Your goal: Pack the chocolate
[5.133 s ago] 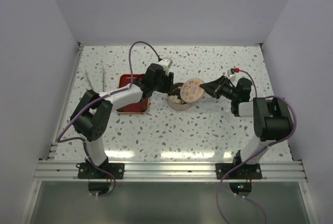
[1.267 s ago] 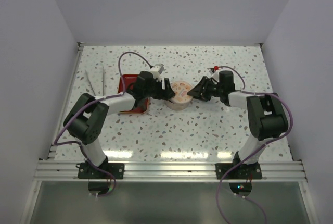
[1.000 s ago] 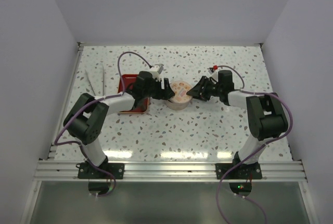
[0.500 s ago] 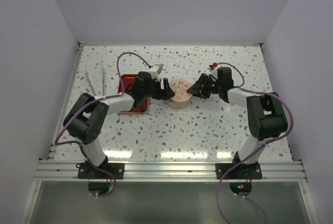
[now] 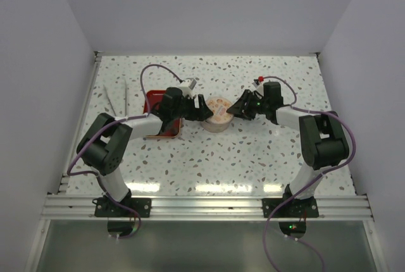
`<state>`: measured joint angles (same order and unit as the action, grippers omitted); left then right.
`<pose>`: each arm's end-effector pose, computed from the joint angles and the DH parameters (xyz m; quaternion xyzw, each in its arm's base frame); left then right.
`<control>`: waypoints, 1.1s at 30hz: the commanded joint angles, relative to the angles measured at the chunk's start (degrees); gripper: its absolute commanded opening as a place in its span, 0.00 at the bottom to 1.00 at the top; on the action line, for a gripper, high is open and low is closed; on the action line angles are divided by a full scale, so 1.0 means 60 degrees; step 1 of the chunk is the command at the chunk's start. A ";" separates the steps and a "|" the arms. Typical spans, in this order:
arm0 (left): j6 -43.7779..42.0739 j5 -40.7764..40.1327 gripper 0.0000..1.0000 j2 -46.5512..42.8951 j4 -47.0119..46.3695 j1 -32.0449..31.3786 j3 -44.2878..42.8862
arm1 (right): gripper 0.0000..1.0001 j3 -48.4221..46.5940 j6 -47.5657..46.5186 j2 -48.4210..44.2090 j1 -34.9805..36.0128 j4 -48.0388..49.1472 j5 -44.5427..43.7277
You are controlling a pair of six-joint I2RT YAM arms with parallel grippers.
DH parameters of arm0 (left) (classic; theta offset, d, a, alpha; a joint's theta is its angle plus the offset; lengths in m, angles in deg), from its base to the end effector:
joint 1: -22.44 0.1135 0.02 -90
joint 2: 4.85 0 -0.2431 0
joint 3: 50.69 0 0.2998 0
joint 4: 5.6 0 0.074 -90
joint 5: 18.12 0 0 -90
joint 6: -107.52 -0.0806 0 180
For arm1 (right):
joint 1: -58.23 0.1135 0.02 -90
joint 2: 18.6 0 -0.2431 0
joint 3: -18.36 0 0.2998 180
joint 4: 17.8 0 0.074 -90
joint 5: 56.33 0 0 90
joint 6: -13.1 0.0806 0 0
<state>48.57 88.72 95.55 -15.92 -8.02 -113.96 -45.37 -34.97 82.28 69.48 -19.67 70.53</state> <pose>0.3655 -0.2421 0.1035 0.0724 0.8430 -0.3722 0.3816 0.3951 0.1279 0.0840 0.0953 0.8618 0.4379 0.2374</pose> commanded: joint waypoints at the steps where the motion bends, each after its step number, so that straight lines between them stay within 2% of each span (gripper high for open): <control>1: 0.0362 0.0782 0.83 -0.0122 -0.1145 -0.0051 -0.0051 | 0.44 -0.0429 -0.0089 -0.0085 0.0250 -0.0030 0.0243; 33: 0.0348 0.0885 0.82 0.0156 -0.0955 -0.0007 -0.0154 | 0.46 -0.1161 -0.0382 -0.0261 0.0674 -0.1085 -0.0094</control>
<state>49.49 89.38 95.82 -16.29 -7.19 -113.87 -49.39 -37.15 82.26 71.62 -27.34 67.49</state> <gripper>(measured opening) 0.829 0.463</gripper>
